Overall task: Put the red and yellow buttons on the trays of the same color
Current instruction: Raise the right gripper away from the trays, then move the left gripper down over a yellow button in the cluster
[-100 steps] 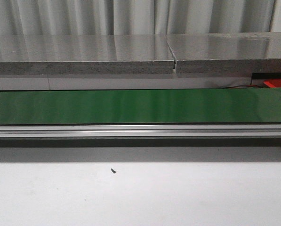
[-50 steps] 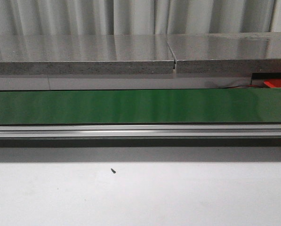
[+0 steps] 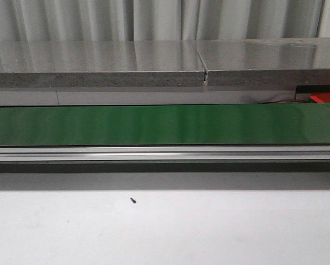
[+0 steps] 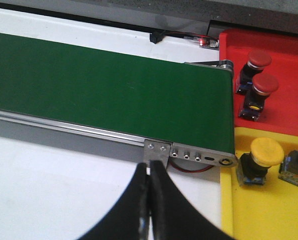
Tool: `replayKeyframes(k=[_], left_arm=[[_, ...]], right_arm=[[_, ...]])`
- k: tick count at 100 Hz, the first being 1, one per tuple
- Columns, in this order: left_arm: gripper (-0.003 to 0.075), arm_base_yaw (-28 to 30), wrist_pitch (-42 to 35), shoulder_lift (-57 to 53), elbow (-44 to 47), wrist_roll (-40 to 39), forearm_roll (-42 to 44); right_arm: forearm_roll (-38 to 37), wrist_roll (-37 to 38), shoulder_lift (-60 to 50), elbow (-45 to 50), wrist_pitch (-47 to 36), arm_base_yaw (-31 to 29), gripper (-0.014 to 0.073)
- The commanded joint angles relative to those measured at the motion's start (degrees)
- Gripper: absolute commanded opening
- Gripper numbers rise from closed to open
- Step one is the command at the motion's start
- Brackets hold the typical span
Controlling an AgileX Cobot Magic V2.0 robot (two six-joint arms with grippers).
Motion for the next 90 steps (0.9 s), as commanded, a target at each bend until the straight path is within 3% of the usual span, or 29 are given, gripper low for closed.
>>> replayKeyframes(k=[1,16,36,48,70,90], left_arm=[[-0.0019,-0.3,-7.2,4.1,-1.6,-3.2,2.2],[-0.0019,1.9,-9.8,12.4,-4.1,-4.7,1.8],[0.0002,9.7,-9.7,22.5,-9.9,-4.6,1.8],[0.0116,14.4,-11.3,27.0,-12.5,-4.6,0.1],[0.0444,22.4,-10.6,35.8,-16.9,-4.6,-2.2],[0.0463,27.5,-5.9,45.2,-22.4,-4.6,-3.1]], right_arm=[[1.4,-0.7,0.1,-1.5,-4.1,0.2,-0.0068],[1.4,-0.7,0.1,-1.5,-4.1,0.2,-0.0068],[1.4,-0.7,0.1,-1.5,-3.5,0.2,-0.0068],[1.4,-0.7,0.1,-1.5,-3.5,0.2,-0.0068],[1.4,-0.7,0.1,-1.5,-3.5,0.2,-0.0068],[1.4,-0.7,0.1,-1.5,-3.7,0.2,-0.0068]])
